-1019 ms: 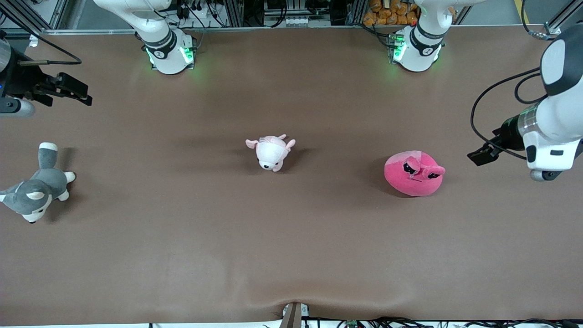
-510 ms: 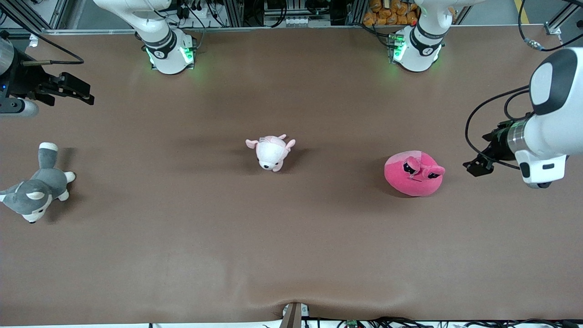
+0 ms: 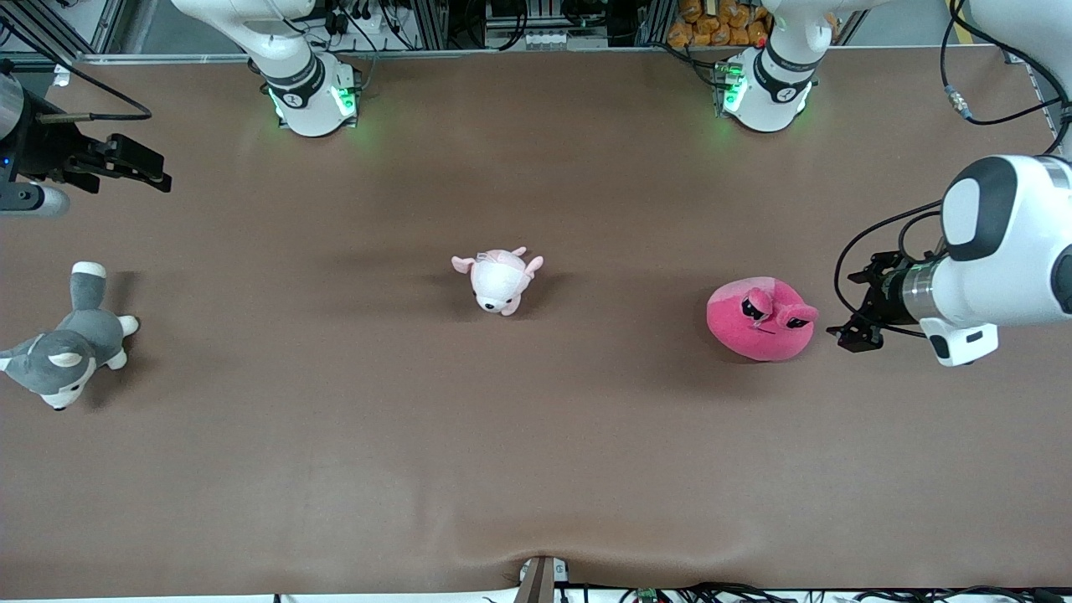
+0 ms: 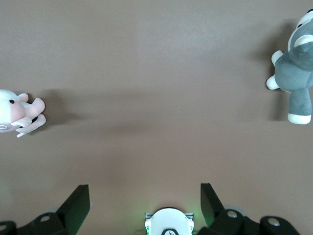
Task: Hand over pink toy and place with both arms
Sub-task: 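Reach the left gripper down to the pink plush toy's neck, then close the left gripper on the pink toy's neck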
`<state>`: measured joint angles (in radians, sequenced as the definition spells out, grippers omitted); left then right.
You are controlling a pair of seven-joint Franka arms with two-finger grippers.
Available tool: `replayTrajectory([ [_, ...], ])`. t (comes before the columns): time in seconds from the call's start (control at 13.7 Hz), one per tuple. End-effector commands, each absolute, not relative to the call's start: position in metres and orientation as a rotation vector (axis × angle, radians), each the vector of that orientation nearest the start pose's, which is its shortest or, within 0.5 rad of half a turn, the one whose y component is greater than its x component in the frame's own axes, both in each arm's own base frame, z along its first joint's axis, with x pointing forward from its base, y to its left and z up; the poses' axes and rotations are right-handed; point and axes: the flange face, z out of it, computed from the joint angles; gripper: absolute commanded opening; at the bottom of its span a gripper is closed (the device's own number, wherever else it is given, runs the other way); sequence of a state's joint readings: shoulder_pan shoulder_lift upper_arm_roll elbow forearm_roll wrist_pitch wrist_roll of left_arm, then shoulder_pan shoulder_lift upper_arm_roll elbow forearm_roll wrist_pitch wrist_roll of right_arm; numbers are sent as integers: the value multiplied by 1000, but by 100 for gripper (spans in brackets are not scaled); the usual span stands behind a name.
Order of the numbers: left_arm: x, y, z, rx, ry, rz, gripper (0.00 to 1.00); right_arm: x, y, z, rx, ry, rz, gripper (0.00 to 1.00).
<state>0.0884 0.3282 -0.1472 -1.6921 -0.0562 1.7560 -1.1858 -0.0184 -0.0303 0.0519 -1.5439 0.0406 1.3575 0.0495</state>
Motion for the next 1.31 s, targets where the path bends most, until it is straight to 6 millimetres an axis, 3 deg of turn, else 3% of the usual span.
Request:
replayTrajectory([
  [0.0, 616, -40, 374, -2546, -1702, 470, 100, 522, 24, 640, -3102, 8, 243, 100],
  [0.44, 615, -43, 356, -2529, -1756, 578, 100, 522, 24, 640, -3102, 8, 245, 100],
  [0.66, 617, -45, 329, -2514, -1730, 626, 100, 521, 24, 641, -3102, 6, 241, 100],
  [1.24, 620, -50, 329, -2516, -1782, 636, 100, 522, 26, 639, -3102, 1, 241, 100],
])
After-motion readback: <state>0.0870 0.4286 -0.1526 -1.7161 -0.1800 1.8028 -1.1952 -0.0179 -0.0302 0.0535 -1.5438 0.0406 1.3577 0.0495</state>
